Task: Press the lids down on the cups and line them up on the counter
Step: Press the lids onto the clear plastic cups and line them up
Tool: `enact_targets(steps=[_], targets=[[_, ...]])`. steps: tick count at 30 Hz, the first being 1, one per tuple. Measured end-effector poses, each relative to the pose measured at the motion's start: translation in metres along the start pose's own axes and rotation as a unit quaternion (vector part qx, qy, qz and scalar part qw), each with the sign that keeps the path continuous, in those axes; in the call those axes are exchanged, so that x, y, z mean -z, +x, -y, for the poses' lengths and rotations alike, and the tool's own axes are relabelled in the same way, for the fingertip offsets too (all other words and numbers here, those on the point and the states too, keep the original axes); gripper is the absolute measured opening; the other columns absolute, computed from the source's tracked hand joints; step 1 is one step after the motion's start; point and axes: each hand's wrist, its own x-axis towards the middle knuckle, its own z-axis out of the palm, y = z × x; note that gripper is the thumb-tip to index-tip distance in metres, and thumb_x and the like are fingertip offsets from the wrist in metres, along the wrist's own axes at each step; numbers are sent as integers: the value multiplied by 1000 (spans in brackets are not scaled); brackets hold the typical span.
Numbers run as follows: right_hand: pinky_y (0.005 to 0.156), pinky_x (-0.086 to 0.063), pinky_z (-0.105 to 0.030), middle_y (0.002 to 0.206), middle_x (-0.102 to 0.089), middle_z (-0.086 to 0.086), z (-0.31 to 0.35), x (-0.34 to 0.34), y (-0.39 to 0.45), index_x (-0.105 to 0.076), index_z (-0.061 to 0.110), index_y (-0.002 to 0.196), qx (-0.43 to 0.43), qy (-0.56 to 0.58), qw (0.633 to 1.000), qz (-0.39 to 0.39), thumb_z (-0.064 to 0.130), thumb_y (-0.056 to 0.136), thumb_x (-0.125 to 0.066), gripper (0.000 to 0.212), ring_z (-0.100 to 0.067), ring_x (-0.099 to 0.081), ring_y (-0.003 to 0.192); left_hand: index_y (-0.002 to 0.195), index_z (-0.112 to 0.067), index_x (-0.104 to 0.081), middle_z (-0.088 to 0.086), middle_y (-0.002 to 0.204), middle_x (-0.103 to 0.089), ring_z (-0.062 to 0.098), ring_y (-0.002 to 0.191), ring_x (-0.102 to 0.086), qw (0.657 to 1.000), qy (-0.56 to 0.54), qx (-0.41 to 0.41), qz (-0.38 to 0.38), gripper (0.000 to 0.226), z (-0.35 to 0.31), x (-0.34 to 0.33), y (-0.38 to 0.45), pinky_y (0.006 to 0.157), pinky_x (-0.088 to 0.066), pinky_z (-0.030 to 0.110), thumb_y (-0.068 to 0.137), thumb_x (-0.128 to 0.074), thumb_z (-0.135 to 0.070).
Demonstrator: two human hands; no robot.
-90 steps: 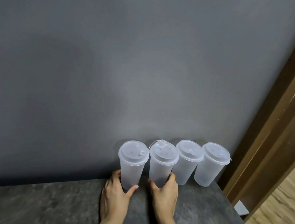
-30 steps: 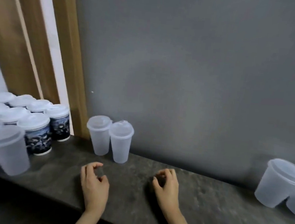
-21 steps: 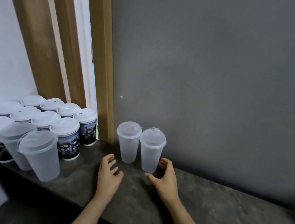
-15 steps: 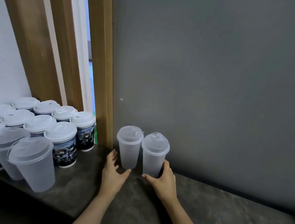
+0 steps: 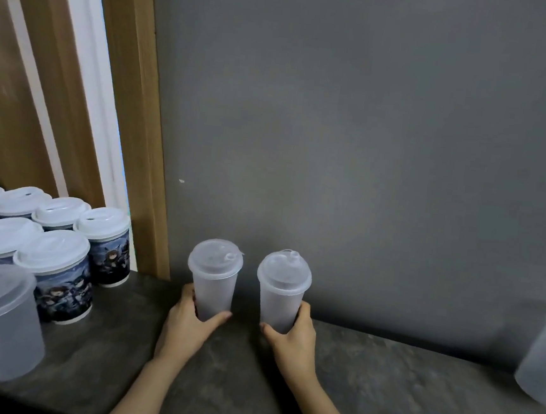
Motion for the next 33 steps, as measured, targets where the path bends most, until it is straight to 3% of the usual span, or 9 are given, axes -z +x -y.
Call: enact_targets(steps=[5,10,15,21,25,31,33], targets=[[60,-50,-12,96,-66,12,-15,64,-12,-51,32,99,-11,2,997,-73,10,65,-84,52,5,-64,84,115,-29,-43,-6,106,-60,25,105,-64,1000,1,-30,-3,71,-25,-35,-41,77,-51,29,62,-87,-47],[52,-48,-14,93,-66,0,-37,142,-30,-52,24,94,-26,-2,988,-154,3,65,-81,47,4,-64,76,109,-25,-45,2,102,-68,25,95,-67,996,15,-75,53,67,-66,-95,-90,71,-55,33,62,-85,-52],[74,-51,-30,105,-60,-3,-56,208,-49,-52,20,106,-26,-9,979,-201,8,66,-82,52,-16,-62,96,116,-20,-48,2,105,-68,24,98,-66,989,-2,-95,115,70,-111,-154,-132,76,-55,36,64,-85,-49],[79,-52,-32,107,-57,0,-79,285,-68,-51,25,106,-26,-14,972,-234,8,64,-81,54,-15,-59,100,114,-24,-47,-3,102,-68,21,97,-66,978,-13,-120,170,69,-155,-219,-182,72,-53,31,62,-84,-52],[67,-49,-19,98,-58,0,-89,344,-79,-51,26,96,-27,-21,961,-275,18,58,-78,47,-13,-61,92,115,-21,-50,-1,104,-67,21,98,-66,973,-28,-130,187,69,-183,-260,-214,75,-53,33,62,-85,-49],[84,-49,-40,108,-53,-10,-117,439,-90,-53,9,110,-37,-49,940,-335,4,67,-84,54,-25,-55,100,107,-15,-54,3,102,-59,25,99,-61,974,-42,-140,175,66,-226,-319,-265,75,-46,31,59,-89,-42],[87,-44,-38,111,-48,-9,-128,467,-91,-51,5,116,-44,-64,933,-351,1,68,-83,57,-24,-51,103,109,-16,-54,2,105,-59,24,100,-62,973,-41,-137,182,66,-240,-336,-281,76,-48,32,60,-88,-45]])
